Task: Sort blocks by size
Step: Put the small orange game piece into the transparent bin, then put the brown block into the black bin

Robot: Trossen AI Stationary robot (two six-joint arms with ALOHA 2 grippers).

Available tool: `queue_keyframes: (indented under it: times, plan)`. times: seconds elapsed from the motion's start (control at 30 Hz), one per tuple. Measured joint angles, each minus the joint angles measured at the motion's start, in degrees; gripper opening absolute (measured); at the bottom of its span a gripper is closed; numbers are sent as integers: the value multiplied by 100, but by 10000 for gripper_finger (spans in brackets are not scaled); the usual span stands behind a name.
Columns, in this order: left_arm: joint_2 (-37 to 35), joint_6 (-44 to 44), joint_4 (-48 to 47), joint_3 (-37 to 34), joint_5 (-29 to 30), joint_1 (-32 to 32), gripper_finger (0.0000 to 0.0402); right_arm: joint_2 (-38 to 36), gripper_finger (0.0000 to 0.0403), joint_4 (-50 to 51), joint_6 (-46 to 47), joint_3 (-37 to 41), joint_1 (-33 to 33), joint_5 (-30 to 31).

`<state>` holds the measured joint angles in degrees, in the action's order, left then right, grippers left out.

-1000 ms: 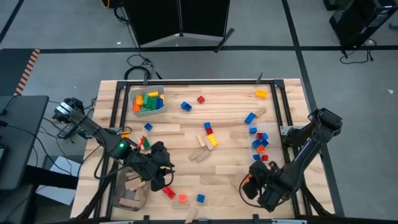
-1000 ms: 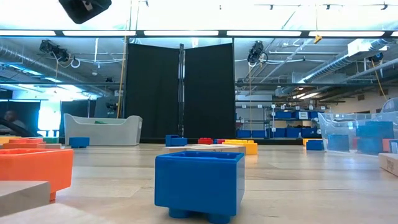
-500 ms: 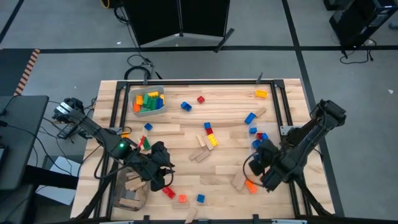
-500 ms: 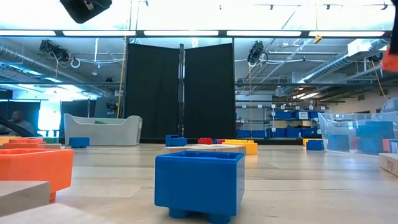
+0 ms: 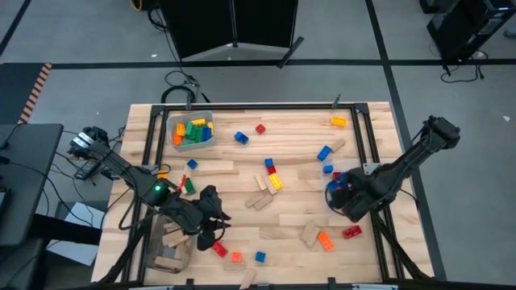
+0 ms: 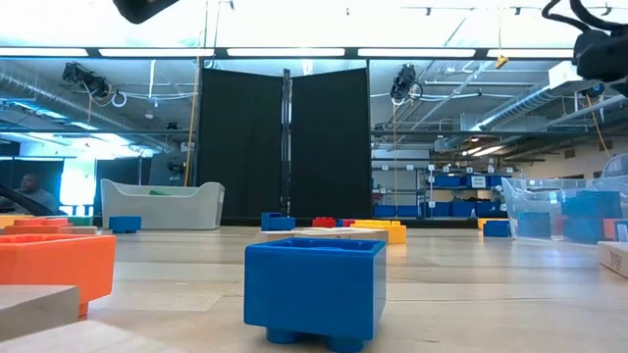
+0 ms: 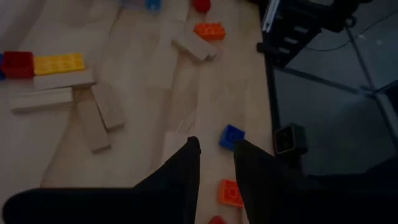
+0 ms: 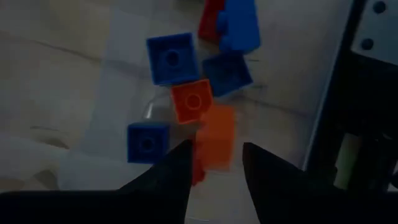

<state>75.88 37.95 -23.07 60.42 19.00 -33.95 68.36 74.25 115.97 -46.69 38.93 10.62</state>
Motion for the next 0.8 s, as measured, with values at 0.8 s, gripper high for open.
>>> queue_keyframes:
  times: [0.8]
  plan:
    - [35,192,-180,2,1724,102,241,-809,251,-1392,-886,1,-3,1211]
